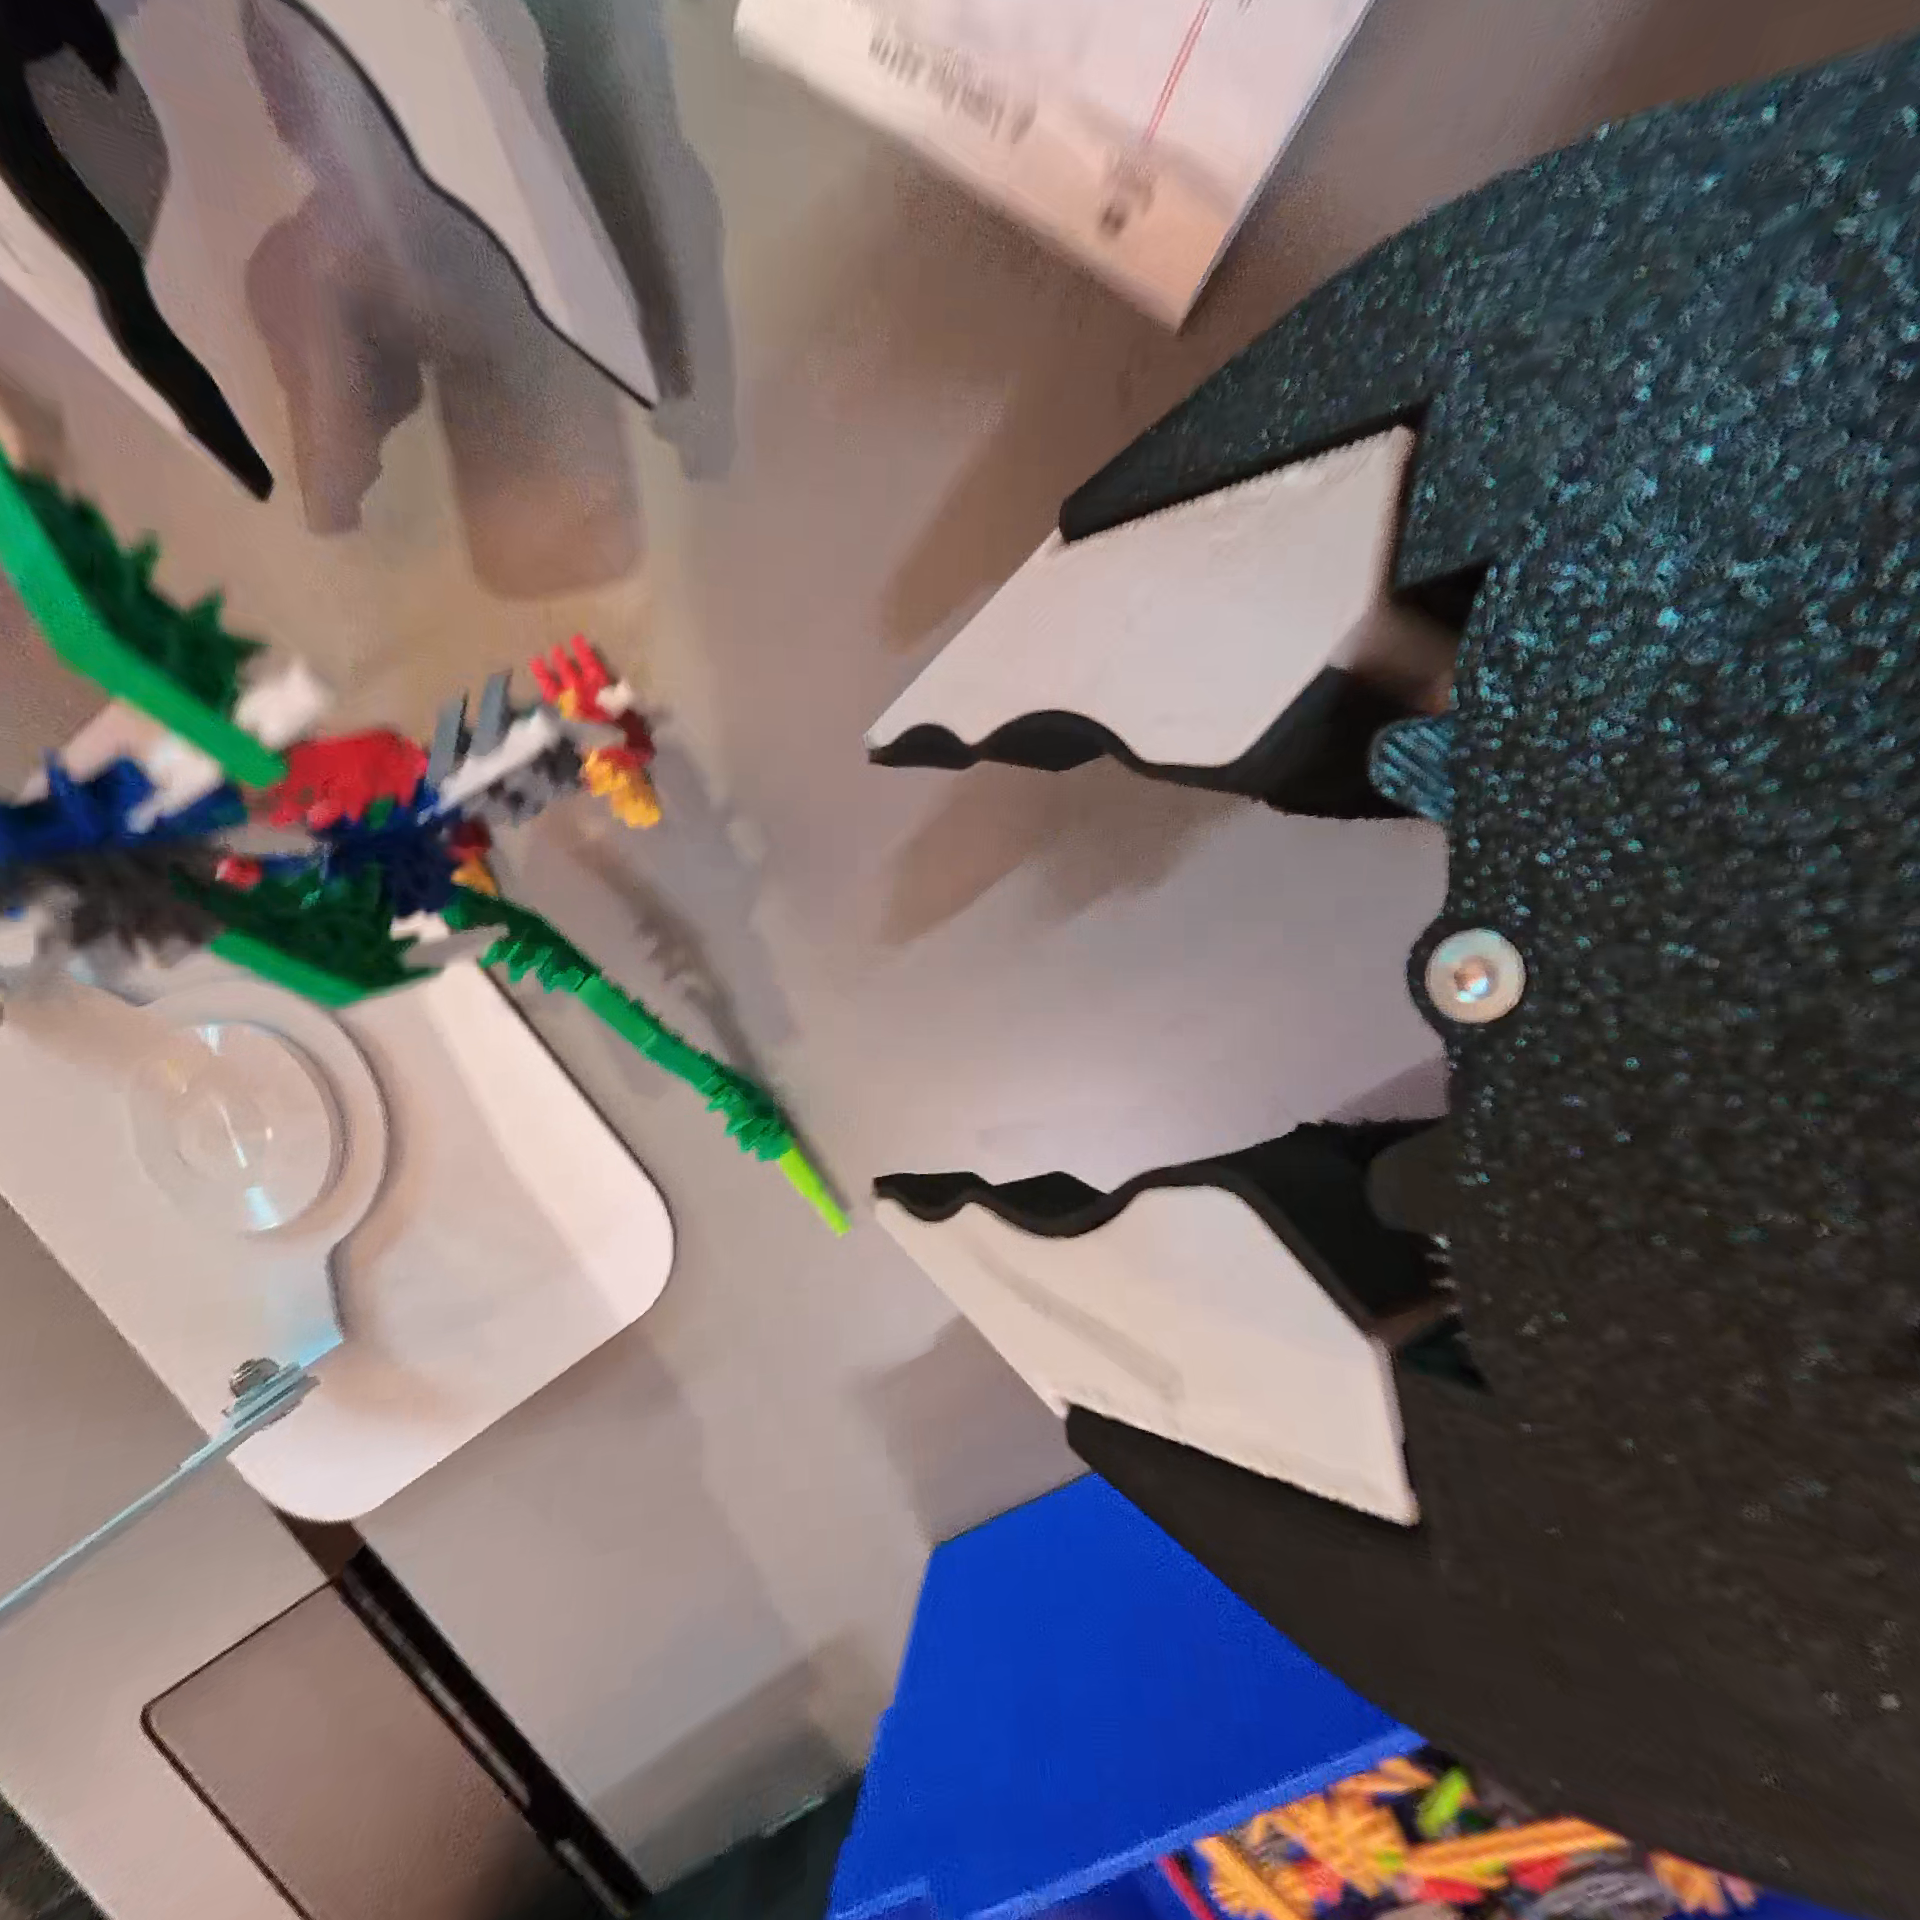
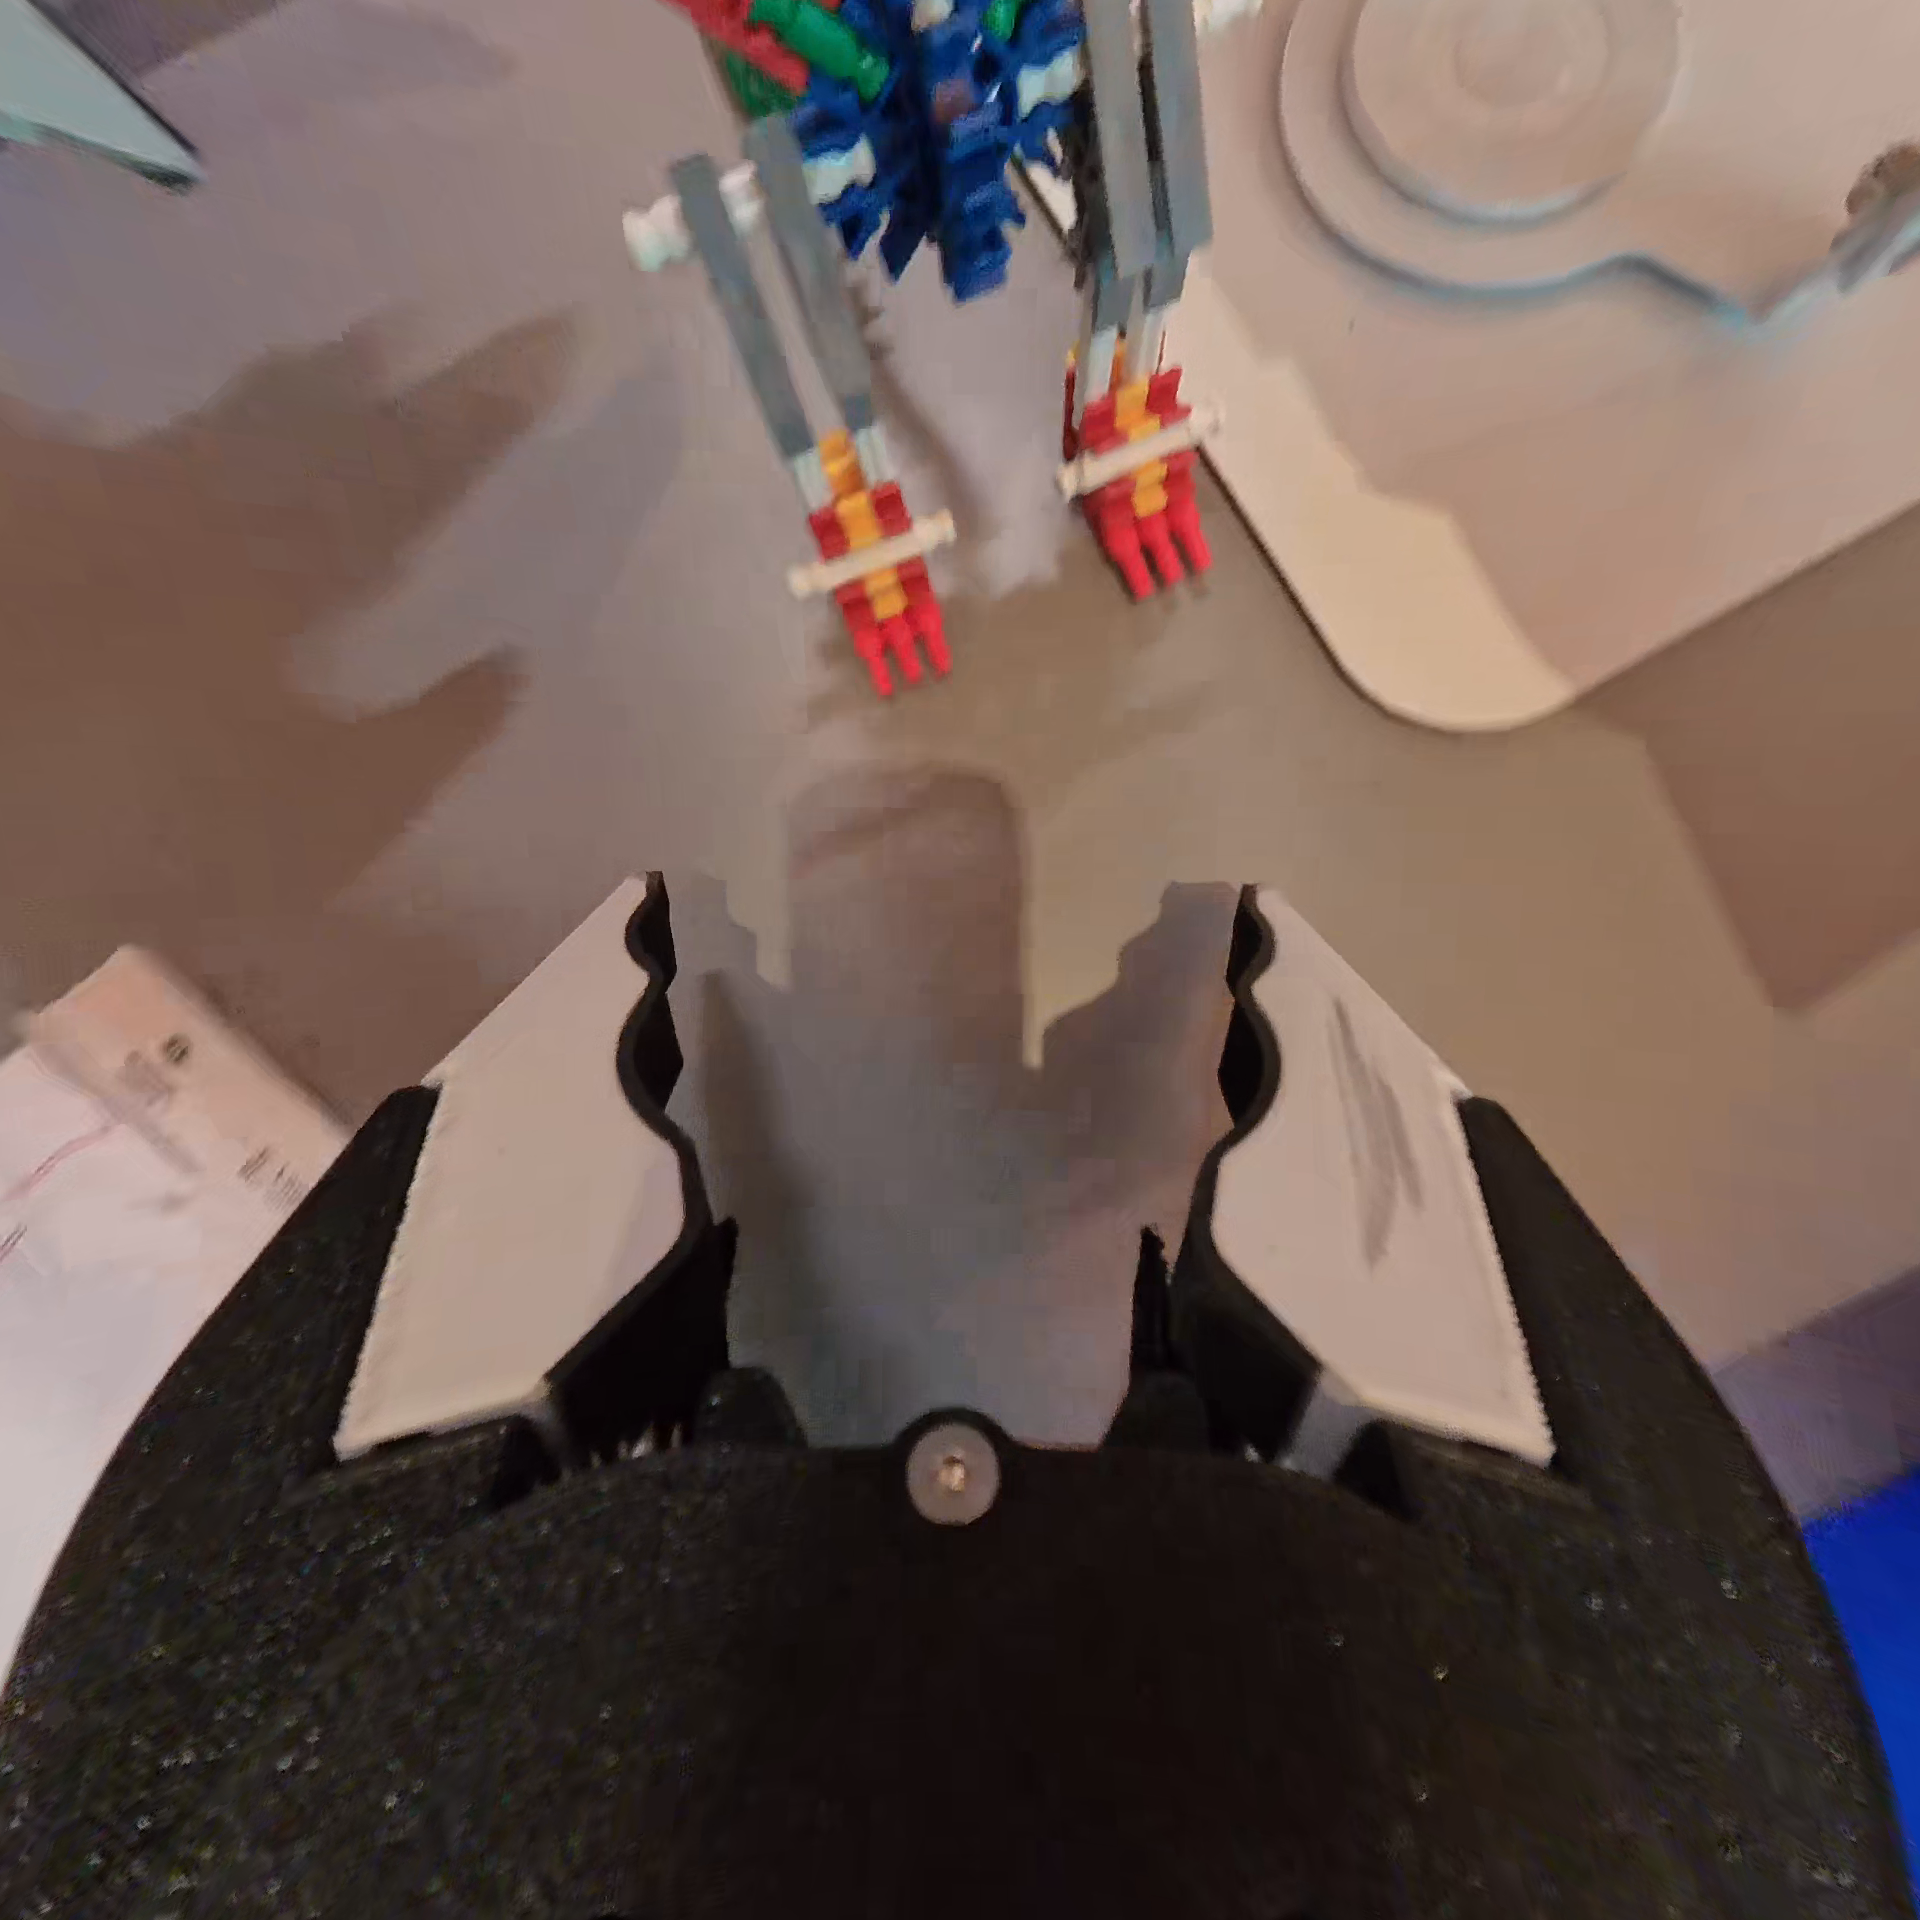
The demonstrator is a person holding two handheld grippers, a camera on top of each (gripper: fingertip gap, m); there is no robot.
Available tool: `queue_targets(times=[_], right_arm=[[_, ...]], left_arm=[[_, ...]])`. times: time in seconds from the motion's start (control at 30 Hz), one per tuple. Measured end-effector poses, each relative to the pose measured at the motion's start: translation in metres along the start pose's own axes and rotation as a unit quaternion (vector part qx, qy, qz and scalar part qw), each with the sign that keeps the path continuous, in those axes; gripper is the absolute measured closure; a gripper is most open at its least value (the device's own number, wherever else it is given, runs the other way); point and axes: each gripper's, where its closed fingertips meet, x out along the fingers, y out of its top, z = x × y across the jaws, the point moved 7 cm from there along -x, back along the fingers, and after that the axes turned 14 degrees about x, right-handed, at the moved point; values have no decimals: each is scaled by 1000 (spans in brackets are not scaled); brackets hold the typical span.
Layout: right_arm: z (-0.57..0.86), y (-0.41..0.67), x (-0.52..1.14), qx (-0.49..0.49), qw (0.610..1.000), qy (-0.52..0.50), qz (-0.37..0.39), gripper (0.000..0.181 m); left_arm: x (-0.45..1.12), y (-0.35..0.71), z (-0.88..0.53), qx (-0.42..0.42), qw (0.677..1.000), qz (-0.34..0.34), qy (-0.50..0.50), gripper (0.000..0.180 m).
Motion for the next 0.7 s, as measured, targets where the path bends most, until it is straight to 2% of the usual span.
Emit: queue_targets(times=[0.1, 0.17, 0.33, 0.4, 0.47, 0.57, 0.7], right_arm=[[-14, -26, -32, -9, 1000, 11, -6, 77], [-32, -46, -53, -28, 999, 34, -12, 84], [-83, -101, -84, -107, 989, 93, -50, 104], [-97, -116, -85, -123, 985, 103, -59, 111], [-110, -128, -82, -148, 980, 109, -71, 116], [-120, -143, -71, -180, 974, 92, -98, 117], [-124, -145, -62, -196, 975, 62, -85, 117]], left_arm=[[-28, -8, 42, -37, 999, -2, -30, 103], [-42, -13, 81, -54, 996, -10, -64, 105], [-50, -15, 180, -19, 991, -24, -131, 121], [-41, -17, 204, 23, 992, -37, -119, 123], [-33, -18, 219, 28, 992, -47, -116, 123], [-21, -18, 225, 65, 992, -66, -87, 123], [-14, -22, 220, 46, 991, -71, -104, 118]])
